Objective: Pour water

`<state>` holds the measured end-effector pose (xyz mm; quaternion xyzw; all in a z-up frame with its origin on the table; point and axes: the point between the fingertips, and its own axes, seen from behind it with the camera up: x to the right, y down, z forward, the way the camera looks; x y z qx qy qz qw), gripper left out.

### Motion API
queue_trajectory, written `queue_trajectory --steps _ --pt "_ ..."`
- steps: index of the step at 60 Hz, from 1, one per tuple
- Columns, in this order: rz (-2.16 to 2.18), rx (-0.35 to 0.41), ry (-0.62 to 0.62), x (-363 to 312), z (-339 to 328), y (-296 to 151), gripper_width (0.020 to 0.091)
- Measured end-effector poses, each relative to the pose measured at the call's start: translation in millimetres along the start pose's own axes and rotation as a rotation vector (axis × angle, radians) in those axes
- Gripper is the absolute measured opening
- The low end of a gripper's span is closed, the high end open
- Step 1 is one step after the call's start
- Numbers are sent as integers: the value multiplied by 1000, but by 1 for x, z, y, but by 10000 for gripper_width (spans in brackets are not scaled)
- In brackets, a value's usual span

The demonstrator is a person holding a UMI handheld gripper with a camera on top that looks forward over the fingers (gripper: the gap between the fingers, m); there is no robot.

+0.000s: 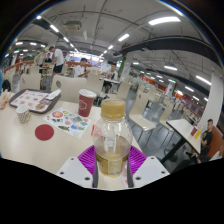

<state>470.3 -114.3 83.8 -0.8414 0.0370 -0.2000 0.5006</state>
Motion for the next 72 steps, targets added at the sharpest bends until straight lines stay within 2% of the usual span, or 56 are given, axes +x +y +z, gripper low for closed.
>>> queue_trajectory --steps 11,22,32,47,53,64,72 --pt "-315 10 187 0 -1 -79 389" --pt "-811 72 360 -67 19 -169 387" --pt "-1280 151 430 -166 39 -215 387" --pt "-1804 235 408 -274 63 -194 388" --pt "-1849 222 383 -285 64 -181 387" --pt "-1618 222 310 -278 50 -193 389" --pt "-1138 206 157 -261 28 -210 390"
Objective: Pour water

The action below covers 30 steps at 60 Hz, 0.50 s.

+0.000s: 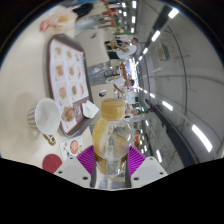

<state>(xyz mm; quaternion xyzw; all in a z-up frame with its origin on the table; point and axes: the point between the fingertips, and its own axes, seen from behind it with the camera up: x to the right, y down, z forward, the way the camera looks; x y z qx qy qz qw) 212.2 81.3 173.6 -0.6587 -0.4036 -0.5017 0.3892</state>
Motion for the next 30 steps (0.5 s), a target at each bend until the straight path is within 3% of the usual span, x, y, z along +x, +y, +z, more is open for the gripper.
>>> queue_trajectory --steps 9,17,30 --pt "581 61 -150 6 -14 4 389" --pt "962 41 -308 -23 -20 20 387" --pt "1220 -29 -460 -99 -1 43 388"
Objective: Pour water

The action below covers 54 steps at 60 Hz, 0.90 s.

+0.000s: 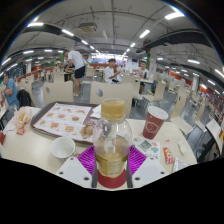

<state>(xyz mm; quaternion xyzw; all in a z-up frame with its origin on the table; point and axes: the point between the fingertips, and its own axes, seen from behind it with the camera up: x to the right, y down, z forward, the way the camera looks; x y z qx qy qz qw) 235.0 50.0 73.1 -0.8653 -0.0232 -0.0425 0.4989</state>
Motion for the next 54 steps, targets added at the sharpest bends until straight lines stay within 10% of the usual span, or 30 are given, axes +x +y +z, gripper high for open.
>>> queue_trajectory --steps 21,28,54 --pt "85 1 -16 6 10 36 505" --pt "128 -78 -23 5 4 51 871" --pt "170 -135 117 -5 -175 40 853"
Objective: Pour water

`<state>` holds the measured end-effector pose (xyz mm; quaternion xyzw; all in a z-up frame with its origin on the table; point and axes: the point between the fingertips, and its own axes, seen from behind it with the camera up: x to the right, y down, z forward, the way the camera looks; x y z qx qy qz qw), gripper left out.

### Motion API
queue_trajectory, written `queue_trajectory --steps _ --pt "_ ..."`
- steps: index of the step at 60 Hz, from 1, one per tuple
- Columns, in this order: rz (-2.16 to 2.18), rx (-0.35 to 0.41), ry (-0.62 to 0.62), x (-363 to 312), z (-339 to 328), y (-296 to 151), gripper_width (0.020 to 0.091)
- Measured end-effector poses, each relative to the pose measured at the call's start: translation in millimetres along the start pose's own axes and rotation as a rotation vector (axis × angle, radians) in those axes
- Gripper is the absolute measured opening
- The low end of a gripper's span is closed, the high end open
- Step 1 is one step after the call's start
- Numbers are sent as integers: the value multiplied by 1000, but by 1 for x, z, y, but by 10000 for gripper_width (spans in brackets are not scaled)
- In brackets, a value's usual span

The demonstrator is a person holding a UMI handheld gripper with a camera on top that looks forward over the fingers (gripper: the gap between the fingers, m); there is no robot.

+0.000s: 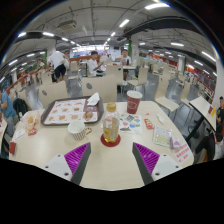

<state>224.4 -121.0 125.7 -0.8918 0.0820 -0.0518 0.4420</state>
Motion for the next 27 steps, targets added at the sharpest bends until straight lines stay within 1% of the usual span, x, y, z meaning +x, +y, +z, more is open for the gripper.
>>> queue_trajectory --steps 9,17,27 --pt "-8 3 48 -1 -61 9 855" --pt "0 -4 57 -3 -98 26 851" --pt "-22 -60 23 -17 -119 50 852"
